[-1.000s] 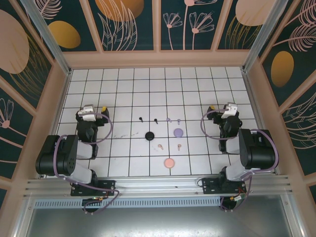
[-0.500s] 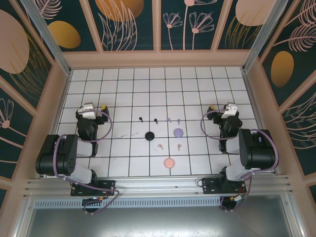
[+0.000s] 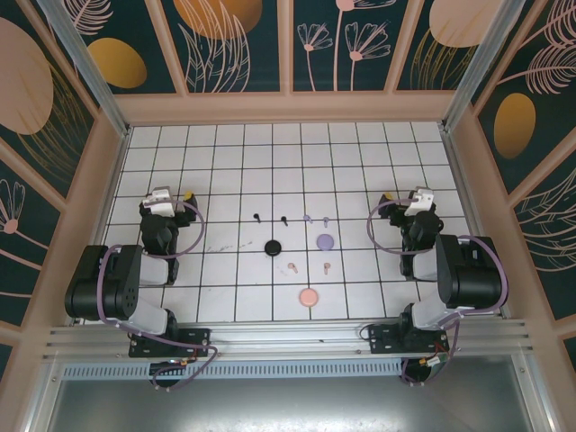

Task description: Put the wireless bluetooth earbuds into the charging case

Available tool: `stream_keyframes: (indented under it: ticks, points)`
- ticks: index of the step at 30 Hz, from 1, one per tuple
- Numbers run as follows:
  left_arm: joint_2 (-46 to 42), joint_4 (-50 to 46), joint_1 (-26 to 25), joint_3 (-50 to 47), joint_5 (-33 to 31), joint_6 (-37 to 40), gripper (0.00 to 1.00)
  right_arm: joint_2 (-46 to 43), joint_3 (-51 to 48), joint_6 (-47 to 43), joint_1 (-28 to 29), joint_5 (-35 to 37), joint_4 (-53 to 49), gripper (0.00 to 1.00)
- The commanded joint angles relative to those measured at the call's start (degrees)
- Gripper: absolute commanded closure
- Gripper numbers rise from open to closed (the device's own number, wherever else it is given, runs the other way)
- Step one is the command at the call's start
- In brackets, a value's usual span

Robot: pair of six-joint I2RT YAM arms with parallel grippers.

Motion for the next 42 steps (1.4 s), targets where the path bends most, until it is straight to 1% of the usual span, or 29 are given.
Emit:
stream_keyframes:
  ticks: [1,3,6,7,9,11,12,13,15,16,17,19,20,24,30,37,42]
  points:
    - [-3.3,-7.7,-0.2,4.0,-0.5,-0.3,0.1,-4.6,4.3,0.6,-0.2,1.5,-8.2,0.06]
    - [-5.9,-16.2,-0.1,8.2,-2.2,-0.8,0.09,-8.3,7.6,1.1,0.0,1.9,-17.3,0.08]
    - [-9.1,-23.9,-0.1,12.3,-2.1,-1.9,0.08,-13.0,11.3,4.6,0.1,3.0,-27.7,0.07]
    - [-10.2,-25.7,-0.1,13.2,-1.6,-2.7,0.08,-14.3,12.7,6.5,0.1,4.2,-31.0,0.05]
    - [-13.0,-28.9,-0.2,14.8,-0.5,-5.8,0.07,-17.1,16.6,13.6,-0.1,8.1,-40.5,0.01]
    - [-15.6,-33.0,-0.3,16.8,0.9,-9.5,0.02,-19.2,19.7,18.3,-0.8,9.9,-48.2,0.01]
    - [-16.8,-35.3,-0.4,18.0,1.2,-12.0,0.01,-20.3,20.5,20.4,-1.0,10.6,-50.7,0.01]
    - [-17.7,-37.7,-0.6,19.0,1.9,-14.2,0.01,-21.2,20.8,21.6,-1.3,10.1,-51.9,0.01]
    - [-19.0,-42.2,-1.2,21.1,4.4,-19.4,0.01,-22.9,21.0,21.9,-1.3,5.1,-53.3,0.01]
    - [-19.3,-44.1,-1.8,22.0,4.9,-21.4,0.01,-23.4,21.3,22.1,-1.2,3.7,-54.4,0.01]
    - [-19.8,-46.1,-2.6,22.8,5.3,-23.4,0.01,-24.0,21.7,22.1,-0.7,0.5,-55.6,0.01]
    - [-20.3,-48.2,-4.2,23.6,6.6,-26.7,0.01,-24.9,22.9,21.6,0.7,-3.4,-59.3,0.01]
    - [-20.5,-49.1,-5.1,23.8,7.1,-28.1,0.01,-25.1,23.7,21.2,2.0,-4.1,-61.8,0.01]
    - [-21.1,-51.9,-8.6,24.4,7.5,-32.7,0.01,-25.6,25.7,20.2,8.3,-5.5,-71.4,0.09]
    - [-21.4,-55.8,-14.6,24.4,4.9,-34.7,0.01,-26.0,25.8,22.2,19.2,-4.9,-80.7,0.14]
    - [-17.1,-62.0,-20.1,25.1,1.3,-34.2,0.01,-26.0,24.4,28.9,33.7,0.0,-85.5,0.16]
    - [-14.7,-65.3,-21.1,24.7,-0.8,-34.1,0.02,-25.9,25.4,32.3,43.1,4.5,-89.9,0.16]
